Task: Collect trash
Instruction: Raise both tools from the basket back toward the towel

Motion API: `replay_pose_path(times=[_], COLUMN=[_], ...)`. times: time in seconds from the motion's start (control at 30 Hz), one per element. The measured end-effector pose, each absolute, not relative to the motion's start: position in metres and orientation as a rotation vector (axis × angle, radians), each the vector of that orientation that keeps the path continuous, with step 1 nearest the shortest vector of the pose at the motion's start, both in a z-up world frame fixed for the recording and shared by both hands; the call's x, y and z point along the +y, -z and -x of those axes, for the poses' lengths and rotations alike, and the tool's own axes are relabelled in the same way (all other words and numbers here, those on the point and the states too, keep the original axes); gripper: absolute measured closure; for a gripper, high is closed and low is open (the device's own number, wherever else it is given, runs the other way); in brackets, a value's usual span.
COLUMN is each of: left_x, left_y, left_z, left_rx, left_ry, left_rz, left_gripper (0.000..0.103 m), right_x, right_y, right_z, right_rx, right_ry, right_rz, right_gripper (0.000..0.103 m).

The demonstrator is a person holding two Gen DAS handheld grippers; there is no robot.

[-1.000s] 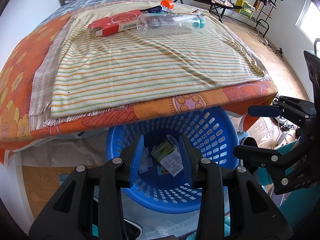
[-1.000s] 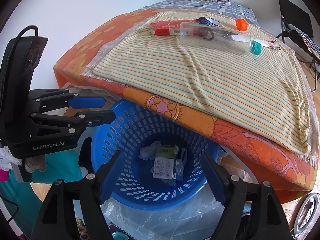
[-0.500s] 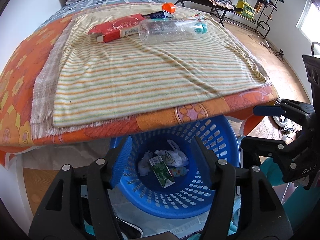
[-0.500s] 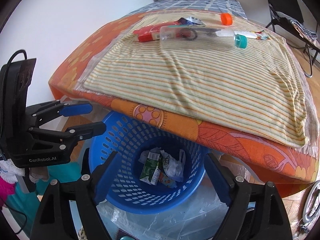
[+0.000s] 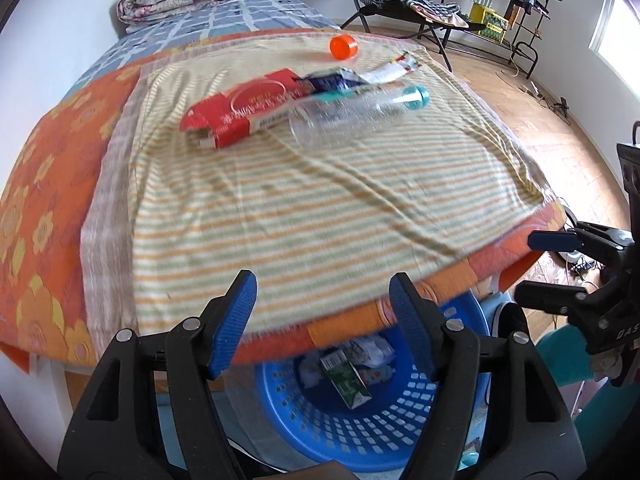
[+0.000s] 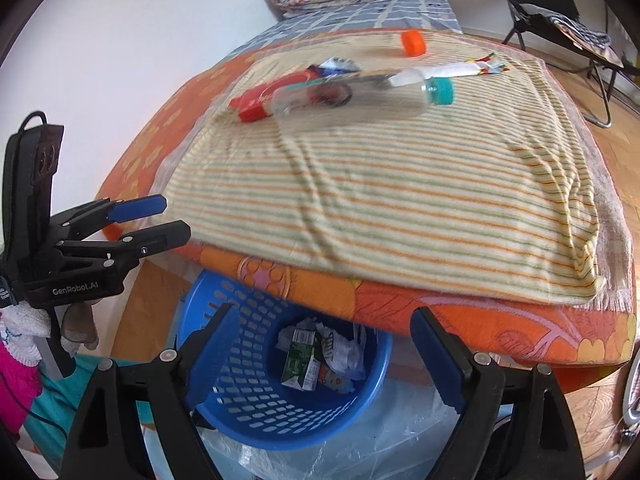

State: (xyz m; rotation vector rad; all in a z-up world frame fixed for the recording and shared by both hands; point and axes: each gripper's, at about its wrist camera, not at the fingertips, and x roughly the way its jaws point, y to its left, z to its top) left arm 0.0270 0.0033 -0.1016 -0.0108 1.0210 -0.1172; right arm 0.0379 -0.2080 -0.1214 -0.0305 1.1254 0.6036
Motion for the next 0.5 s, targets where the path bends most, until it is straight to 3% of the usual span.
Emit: replay_pose_path(times=[0.5], left_x=[0.04], left_y=[0.084], left_z=[-0.09], left_rx=[0.977], left_ry=[0.074], left_rz=[0.042], left_gripper=[0.032], right_x=[-0.24], right_y=[0.104], right_z=[-0.098], right_rx=[1.09], right_ry=[-0.499], right_rz=[-0.15], right_gripper=[0.014])
